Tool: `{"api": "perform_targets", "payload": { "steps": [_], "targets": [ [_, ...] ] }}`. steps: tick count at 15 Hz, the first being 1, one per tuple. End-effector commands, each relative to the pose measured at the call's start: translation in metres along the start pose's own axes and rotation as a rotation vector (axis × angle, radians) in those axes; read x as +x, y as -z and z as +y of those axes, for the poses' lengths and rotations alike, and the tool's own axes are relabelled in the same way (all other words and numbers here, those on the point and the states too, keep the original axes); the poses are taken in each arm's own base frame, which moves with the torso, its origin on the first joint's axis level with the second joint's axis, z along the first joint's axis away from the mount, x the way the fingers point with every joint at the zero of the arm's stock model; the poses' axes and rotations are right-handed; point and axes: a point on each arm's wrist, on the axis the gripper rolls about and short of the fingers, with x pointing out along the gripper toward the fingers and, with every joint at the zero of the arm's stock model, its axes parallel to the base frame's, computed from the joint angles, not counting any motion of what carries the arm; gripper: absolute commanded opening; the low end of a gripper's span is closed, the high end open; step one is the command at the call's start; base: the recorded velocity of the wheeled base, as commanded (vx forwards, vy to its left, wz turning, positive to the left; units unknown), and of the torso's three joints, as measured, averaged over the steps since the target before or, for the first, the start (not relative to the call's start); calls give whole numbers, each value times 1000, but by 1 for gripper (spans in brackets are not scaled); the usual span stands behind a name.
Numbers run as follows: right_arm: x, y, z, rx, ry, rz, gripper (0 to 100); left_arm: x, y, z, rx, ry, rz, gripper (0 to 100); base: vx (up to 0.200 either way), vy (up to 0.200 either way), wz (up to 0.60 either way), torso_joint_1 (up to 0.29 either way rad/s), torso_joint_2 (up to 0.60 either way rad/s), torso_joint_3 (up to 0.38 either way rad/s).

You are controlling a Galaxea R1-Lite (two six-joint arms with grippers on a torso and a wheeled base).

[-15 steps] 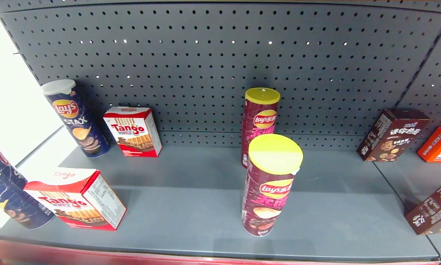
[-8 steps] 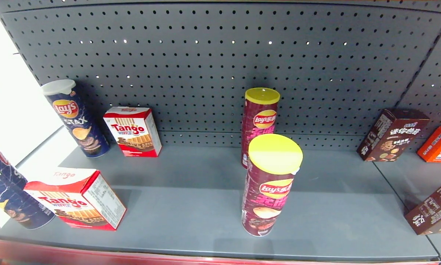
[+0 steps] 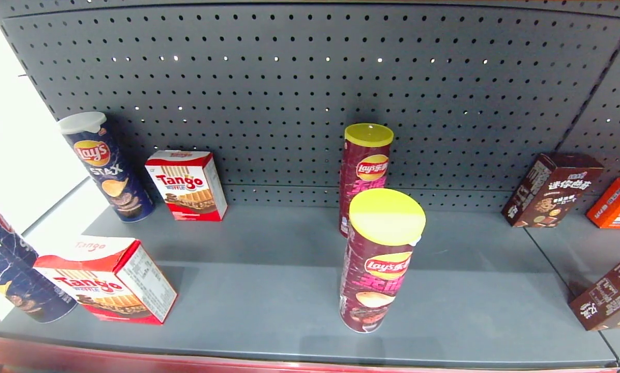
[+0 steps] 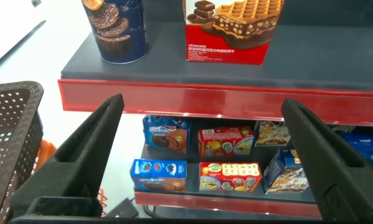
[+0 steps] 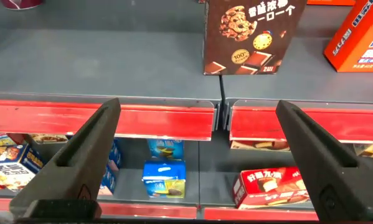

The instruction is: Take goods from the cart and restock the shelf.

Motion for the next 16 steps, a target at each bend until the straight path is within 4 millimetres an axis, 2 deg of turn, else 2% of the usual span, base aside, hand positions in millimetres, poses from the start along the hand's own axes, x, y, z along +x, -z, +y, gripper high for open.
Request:
{"api": "perform_targets", "payload": {
  "steps": [1,9,11,16],
  "targets": [
    [0,0,0,1,0,1,100,0,0,0,-2,0,0,100,0,0,0,0,0,0],
    [0,0,0,1,-3,1,100,0,0,0,-1,-1,0,100,0,0,0,0,0,0],
    [0,0,0,0,-5,1,100,0,0,0,-1,-3,0,100,0,0,-600,0,0,2],
    [0,0,0,1,-5,1,100,0,0,0,-1,-3,0,100,0,0,0,0,0,0]
  ]
}}
